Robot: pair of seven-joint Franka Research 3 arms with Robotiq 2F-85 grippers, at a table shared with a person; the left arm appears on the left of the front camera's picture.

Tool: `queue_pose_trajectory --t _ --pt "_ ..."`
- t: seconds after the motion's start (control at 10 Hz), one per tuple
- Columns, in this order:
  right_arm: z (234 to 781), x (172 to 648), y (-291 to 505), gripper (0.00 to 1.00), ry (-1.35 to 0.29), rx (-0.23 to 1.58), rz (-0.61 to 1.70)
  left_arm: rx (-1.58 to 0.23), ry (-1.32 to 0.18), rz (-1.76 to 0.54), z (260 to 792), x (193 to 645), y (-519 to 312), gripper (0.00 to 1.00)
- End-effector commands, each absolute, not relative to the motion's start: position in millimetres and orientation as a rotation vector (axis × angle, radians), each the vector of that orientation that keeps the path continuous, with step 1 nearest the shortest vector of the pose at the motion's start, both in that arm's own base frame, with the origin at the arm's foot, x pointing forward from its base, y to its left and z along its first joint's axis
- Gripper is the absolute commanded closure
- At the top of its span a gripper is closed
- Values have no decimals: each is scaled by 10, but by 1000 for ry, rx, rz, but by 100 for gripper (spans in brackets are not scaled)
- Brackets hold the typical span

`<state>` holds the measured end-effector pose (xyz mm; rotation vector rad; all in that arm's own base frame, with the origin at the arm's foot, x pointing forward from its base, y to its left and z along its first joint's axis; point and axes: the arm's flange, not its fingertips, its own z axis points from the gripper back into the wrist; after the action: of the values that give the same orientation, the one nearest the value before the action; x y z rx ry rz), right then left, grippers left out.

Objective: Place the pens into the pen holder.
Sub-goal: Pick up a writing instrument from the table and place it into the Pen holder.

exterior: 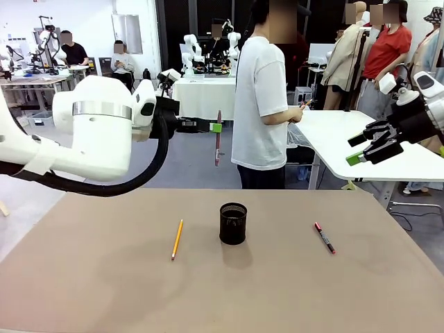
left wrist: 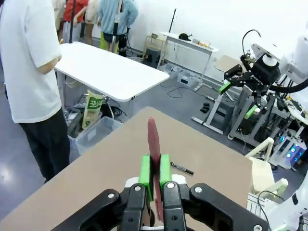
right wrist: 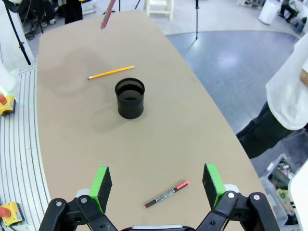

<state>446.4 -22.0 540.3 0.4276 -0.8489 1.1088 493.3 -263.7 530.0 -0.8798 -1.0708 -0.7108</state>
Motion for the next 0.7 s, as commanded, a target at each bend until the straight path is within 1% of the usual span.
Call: queue_pose_trajectory --t 0.0,0.2,0.3,0.5,0.6 --pt "5426 4467 -208 0 -855 435 1107 -854 -1153 -817 5035 4909 -2786 100" --pt "5426 4467 -208 0 -855 435 1107 -809 -1220 -900 4610 5046 -3007 100" --pt "5426 4467 -208 0 -855 435 1107 -801 -1222 -919 4466 5073 -3050 100" --pt "5426 4467 -208 0 -855 435 1107 -843 -1217 -932 4124 5128 -3126 100" --pt "5426 4467 -208 0 -855 435 1107 -839 -1264 -910 3931 5098 -3149 100"
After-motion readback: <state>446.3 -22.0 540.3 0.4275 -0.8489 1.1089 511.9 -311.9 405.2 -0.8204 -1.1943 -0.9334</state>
